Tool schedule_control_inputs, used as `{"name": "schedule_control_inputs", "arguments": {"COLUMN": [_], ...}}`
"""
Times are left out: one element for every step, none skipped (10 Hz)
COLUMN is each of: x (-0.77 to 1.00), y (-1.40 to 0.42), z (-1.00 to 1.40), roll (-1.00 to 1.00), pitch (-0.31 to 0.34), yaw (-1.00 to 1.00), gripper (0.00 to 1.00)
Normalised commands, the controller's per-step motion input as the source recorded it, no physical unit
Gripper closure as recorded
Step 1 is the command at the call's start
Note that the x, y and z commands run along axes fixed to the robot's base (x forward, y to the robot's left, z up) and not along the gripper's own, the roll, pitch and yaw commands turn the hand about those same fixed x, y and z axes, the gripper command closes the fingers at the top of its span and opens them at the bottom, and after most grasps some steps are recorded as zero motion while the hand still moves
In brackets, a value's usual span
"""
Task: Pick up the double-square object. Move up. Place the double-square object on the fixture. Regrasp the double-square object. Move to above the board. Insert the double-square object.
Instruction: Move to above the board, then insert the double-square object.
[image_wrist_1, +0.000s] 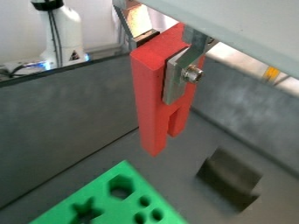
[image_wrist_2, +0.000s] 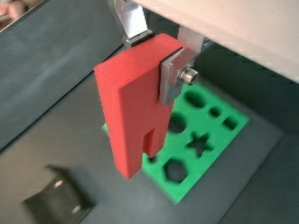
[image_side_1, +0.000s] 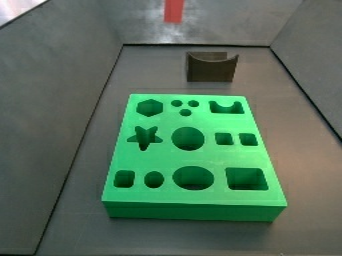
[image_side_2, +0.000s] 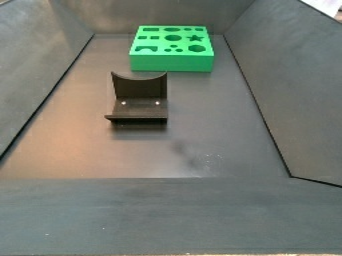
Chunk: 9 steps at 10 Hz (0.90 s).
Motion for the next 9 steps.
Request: {"name": "schedule_control_inputs", "arguments": {"x": [-0.12, -0.08, -0.06, -0.05, -0.04, 0.19, 0.0, 0.16, 0.57], "y": [-0.08, -0.04, -0.02, -0.01, 0.0, -0.16, -0.11, -0.12, -0.18], "z": [0.01, 0.0, 0.0, 0.01, -0.03, -0.31, -0.39, -0.3, -0.27], "roll": [-0.91, -0.68, -0.47, -0.31, 0.0, 0.0, 0.0, 0.0, -0.02], "pitch": [-0.018, -0.023, -0.024, -0.025, 0.0, 0.0, 0.0, -0.003, -0.013], "yaw": [-0.08, -0.06, -0.04, -0.03, 0.0, -0.83, -1.0, -0.9, -0.53], "gripper": [1.0, 1.0, 1.0, 1.0, 1.0, 1.0, 1.0, 1.0, 1.0]}}
